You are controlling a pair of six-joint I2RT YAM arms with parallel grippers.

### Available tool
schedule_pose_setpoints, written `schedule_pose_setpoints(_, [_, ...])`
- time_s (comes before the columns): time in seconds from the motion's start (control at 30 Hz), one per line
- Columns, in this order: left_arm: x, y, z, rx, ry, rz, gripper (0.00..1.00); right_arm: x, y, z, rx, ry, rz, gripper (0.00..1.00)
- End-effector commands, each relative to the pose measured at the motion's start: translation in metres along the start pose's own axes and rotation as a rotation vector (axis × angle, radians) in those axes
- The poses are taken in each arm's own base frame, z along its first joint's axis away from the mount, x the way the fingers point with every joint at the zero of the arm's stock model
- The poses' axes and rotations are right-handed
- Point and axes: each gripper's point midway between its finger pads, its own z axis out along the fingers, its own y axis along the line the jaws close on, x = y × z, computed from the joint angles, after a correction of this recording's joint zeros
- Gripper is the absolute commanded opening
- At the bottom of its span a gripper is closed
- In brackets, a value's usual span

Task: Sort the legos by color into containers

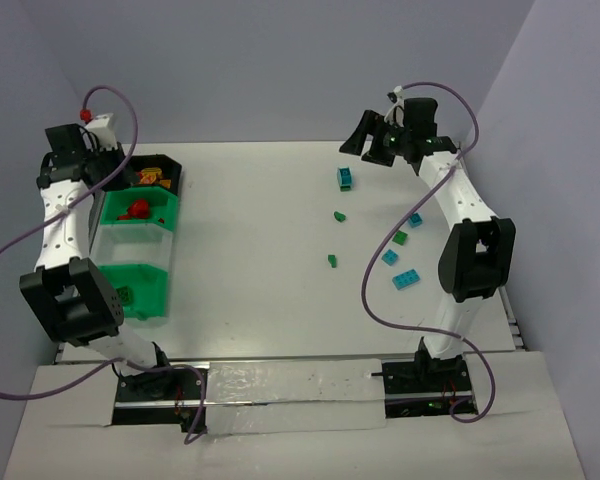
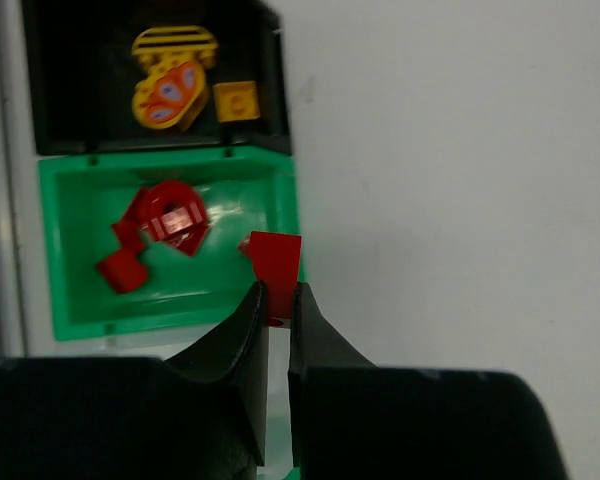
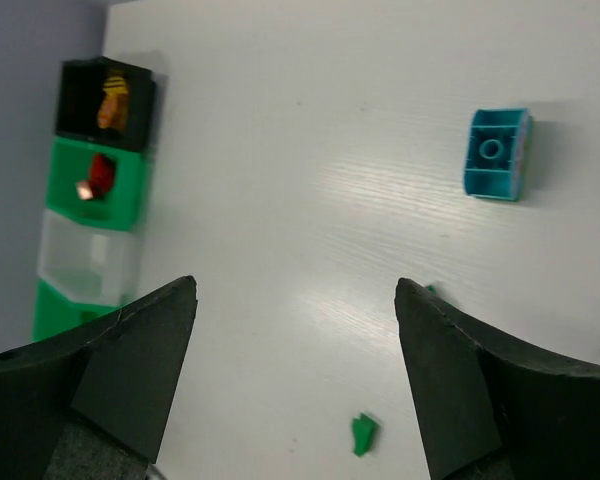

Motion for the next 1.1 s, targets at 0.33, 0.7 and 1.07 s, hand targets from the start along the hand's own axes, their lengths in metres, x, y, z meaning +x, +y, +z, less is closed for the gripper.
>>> schedule_pose_setpoints(0.33, [0.038,0.084,0.037,-0.254,0.246,0.001,0.01,0.019,-0.034,-0.040,0.195,0.080,-0.338,0.90])
schedule_pose_setpoints(0.7, [0.051,0.106,0.057,-0.315,0.301,0.013,0.34,0.036,-0.049,-0.047,0.215,0.166,-0.409,0.91])
schedule_pose_setpoints(1.07, [0.040,0.087,0.048,-0.218,0.270,0.068,0.56,0.045,-0.066,-0.049,0.251,0.197,-0.397,0.90])
